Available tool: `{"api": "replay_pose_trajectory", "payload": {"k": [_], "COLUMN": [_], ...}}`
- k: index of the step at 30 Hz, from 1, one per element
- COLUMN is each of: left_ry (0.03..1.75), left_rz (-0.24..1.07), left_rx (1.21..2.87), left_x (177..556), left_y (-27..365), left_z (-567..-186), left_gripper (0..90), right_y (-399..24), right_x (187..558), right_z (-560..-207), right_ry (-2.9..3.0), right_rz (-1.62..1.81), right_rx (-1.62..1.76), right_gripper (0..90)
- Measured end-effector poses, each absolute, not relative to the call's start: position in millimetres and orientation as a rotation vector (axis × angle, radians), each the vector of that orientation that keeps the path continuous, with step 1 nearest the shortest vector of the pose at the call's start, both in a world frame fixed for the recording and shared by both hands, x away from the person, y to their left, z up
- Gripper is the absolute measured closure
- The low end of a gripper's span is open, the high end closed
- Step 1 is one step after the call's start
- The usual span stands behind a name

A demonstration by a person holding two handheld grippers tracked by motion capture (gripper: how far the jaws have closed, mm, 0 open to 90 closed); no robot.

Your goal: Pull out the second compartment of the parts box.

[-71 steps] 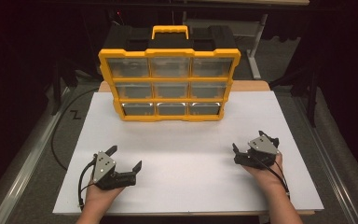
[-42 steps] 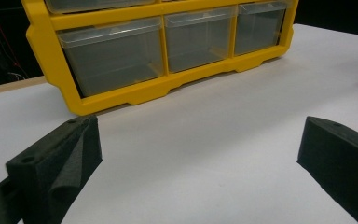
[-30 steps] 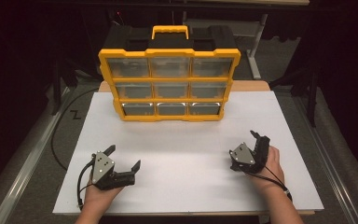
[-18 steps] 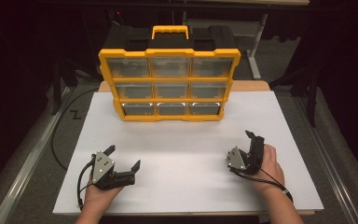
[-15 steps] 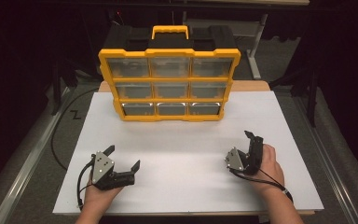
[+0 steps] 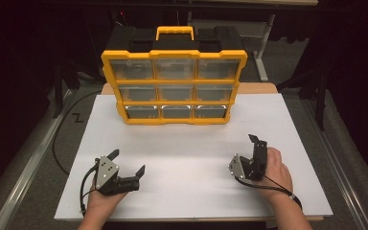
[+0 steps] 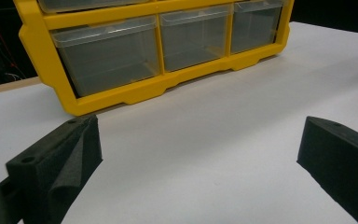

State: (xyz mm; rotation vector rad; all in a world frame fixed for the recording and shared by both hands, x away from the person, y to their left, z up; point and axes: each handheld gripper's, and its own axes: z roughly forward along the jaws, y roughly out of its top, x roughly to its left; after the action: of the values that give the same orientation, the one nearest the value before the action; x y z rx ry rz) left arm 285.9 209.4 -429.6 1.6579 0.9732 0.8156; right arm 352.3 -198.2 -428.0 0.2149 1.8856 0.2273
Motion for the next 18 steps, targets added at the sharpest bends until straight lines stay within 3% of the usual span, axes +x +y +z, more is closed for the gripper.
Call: {"api": "replay_pose_trajectory", "payload": {"k": [18], "left_ry": [0.969], "left_rz": [0.815], "left_rx": [1.656], "left_x": [285.6], "left_y": [209.3], "left_z": [-429.5], "left_gripper": [0.4], "right_y": [-190.1], "right_x": [348.5], "right_z": [-429.2], "right_ry": [1.876], "right_rz": [0.140], "right_rx": [0.089], "right_gripper": [1.0]}}
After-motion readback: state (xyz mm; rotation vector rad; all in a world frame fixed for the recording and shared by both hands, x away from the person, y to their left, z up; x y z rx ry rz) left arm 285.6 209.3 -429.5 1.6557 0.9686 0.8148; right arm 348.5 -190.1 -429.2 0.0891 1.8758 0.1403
